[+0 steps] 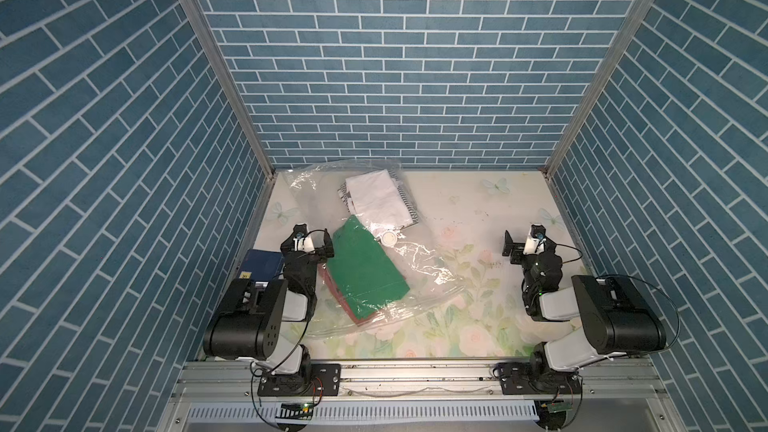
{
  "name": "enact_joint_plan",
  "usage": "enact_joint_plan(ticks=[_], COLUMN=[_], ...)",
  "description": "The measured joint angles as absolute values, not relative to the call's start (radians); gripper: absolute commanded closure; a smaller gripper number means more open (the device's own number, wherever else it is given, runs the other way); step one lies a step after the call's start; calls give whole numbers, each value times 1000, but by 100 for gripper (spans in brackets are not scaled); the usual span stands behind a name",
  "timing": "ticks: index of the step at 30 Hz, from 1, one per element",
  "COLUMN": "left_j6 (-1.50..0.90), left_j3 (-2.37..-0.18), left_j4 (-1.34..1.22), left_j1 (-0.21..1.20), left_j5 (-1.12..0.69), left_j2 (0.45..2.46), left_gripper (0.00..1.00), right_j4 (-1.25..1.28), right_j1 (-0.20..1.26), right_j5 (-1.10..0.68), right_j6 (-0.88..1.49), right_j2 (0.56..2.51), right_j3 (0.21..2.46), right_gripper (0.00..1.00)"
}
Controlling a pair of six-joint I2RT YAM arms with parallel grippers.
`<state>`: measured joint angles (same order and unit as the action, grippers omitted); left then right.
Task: Take the tank top out of the vacuum bag
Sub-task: Adjust the vacuum bag at the center of the board.
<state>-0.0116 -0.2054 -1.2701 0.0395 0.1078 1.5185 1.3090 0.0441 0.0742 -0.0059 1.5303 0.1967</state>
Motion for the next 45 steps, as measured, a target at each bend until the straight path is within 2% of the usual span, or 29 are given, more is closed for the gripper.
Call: enact_joint_plan(ticks=[25, 31, 39, 45], left_j6=[-12, -15, -35, -131], left_j3=[-208, -352, -488, -642], left_j4=[-1258, -999, -798, -650], left_j1=[39, 39, 39, 32], left_j5=[107, 83, 49, 80], left_j2=[1515, 1405, 1293, 1346], left_gripper=[0, 0, 0, 0], right_j4=[1310, 1321, 1113, 941], right_j1=[44, 45, 81, 226], right_j5=[74, 97, 60, -25], right_j6=[-6, -5, 1, 14], right_j2=[1530, 1422, 1169, 1241], right_j3=[196, 116, 173, 376], right_gripper=[1, 1, 0, 1])
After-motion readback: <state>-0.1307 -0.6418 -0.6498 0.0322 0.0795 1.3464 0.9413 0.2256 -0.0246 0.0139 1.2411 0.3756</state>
